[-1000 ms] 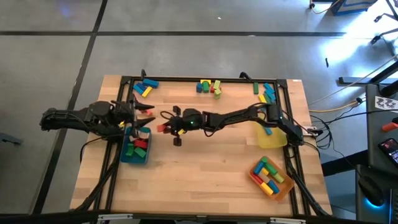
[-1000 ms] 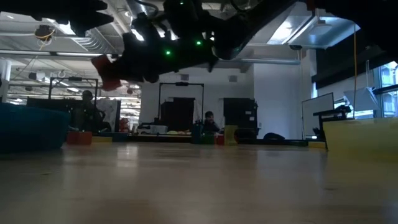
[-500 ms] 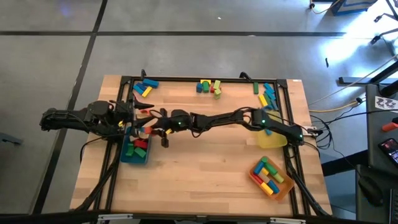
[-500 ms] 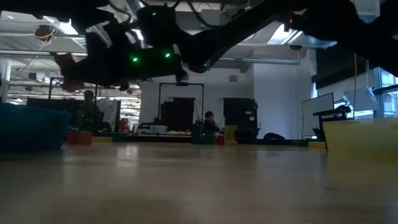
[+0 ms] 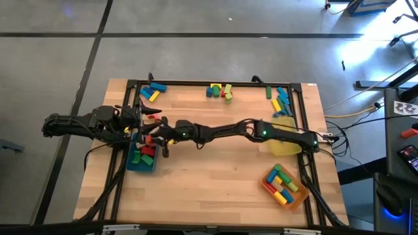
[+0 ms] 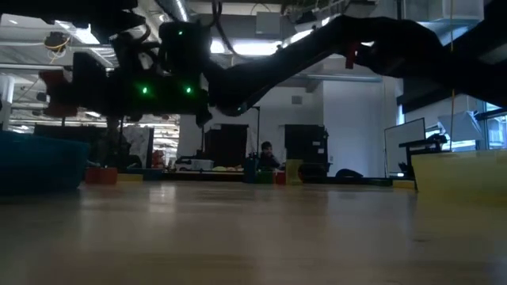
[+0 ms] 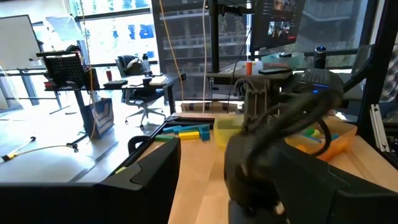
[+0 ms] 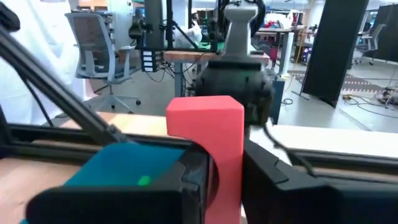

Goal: Sort blocks by size
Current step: Put the orange arch block into the blue bin, then put the light green cylindrical block into the blue bin

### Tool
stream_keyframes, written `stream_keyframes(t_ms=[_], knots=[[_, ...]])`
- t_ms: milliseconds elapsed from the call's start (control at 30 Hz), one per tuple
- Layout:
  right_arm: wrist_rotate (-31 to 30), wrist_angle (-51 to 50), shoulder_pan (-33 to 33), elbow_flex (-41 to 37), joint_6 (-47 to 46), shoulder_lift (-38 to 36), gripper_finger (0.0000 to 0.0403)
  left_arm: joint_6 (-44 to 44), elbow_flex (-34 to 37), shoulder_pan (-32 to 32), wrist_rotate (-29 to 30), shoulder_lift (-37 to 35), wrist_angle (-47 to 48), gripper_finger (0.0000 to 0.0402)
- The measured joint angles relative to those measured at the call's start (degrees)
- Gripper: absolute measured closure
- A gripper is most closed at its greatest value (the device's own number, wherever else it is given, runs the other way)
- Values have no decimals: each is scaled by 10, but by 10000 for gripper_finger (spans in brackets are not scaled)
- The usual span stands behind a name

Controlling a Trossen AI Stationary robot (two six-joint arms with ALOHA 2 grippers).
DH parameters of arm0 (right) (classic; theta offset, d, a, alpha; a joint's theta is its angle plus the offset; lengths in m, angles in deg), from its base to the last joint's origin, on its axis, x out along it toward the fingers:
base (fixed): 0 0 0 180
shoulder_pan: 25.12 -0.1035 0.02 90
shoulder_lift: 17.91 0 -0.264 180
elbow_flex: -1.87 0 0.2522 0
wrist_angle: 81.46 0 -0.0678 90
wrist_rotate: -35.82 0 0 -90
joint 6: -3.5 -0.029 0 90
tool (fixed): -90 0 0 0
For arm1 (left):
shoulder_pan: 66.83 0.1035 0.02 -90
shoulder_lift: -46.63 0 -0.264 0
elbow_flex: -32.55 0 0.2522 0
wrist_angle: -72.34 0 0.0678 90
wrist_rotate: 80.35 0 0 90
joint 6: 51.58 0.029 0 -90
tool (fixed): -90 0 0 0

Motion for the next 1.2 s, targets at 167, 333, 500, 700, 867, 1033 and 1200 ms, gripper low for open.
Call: stream_keyframes(t_ms=[167, 333, 500, 700, 867, 1033, 1200], knots=[[-27, -5, -3, 2, 1, 12, 334, 0, 0, 0, 0, 0, 1, 178], [-86, -6, -3, 2, 2, 12, 324, 0, 0, 0, 0, 0, 1, 178], [-88, -8, -3, 2, 2, 12, 314, 0, 0, 0, 0, 0, 2, 178], [-88, -10, -3, 2, 2, 12, 283, 0, 0, 0, 0, 0, 3, 178], [-88, -11, -3, 2, 2, 12, 246, 0, 0, 0, 0, 0, 3, 178], [-88, -10, -3, 2, 2, 12, 221, 0, 0, 0, 0, 0, 7, 178], [-88, -10, -4, 2, 2, 12, 213, -2, 0, 0, 0, 0, 8, 178]])
